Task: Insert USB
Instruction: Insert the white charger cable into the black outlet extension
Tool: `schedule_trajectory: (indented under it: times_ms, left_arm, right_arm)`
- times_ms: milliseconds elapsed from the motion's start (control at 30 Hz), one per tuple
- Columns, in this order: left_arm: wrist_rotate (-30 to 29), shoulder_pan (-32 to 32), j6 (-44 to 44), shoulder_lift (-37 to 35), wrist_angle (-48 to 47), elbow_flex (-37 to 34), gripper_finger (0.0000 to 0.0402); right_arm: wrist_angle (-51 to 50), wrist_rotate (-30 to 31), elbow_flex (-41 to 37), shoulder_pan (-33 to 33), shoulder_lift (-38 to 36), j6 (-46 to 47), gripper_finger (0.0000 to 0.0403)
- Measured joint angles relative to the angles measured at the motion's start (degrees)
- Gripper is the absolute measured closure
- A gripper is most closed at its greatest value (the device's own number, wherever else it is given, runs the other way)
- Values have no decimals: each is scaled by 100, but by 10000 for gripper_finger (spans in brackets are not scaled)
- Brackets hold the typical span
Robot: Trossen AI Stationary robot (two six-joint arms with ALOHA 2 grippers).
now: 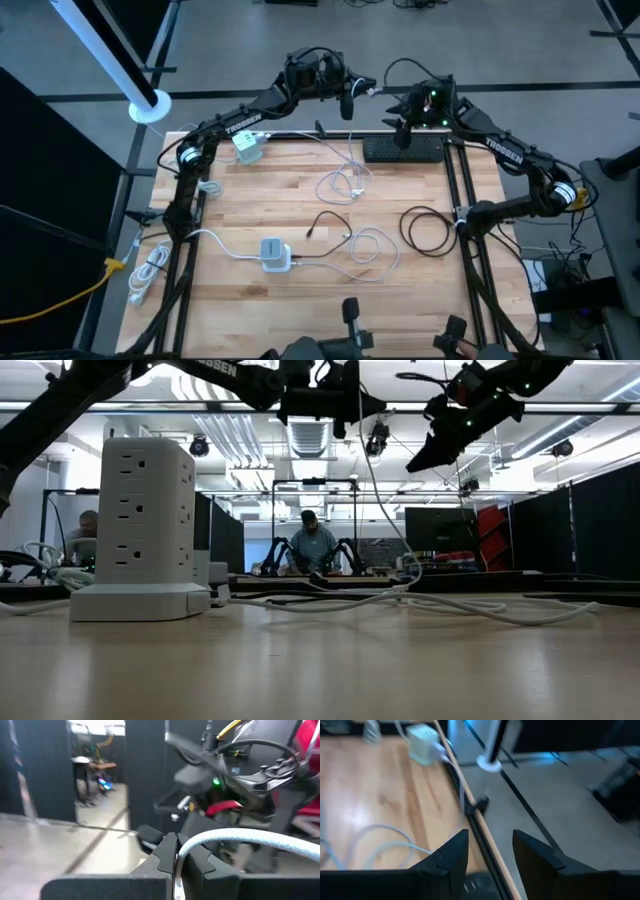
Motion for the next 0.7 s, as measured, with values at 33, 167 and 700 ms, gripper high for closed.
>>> schedule_trajectory:
  times_ms: [33, 167, 700]
  left_arm:
    - [61, 7, -150, 2, -9, 1, 402]
    - [82, 17, -322, 2, 7, 5, 402]
    - [568, -64, 866, 4, -699, 5, 402]
  right_arm:
    - [66, -240, 10, -64, -3, 43, 268]
    - [387, -1044, 119, -236, -48, 282, 274]
    - [405, -2117, 1001, -196, 213, 1472, 273]
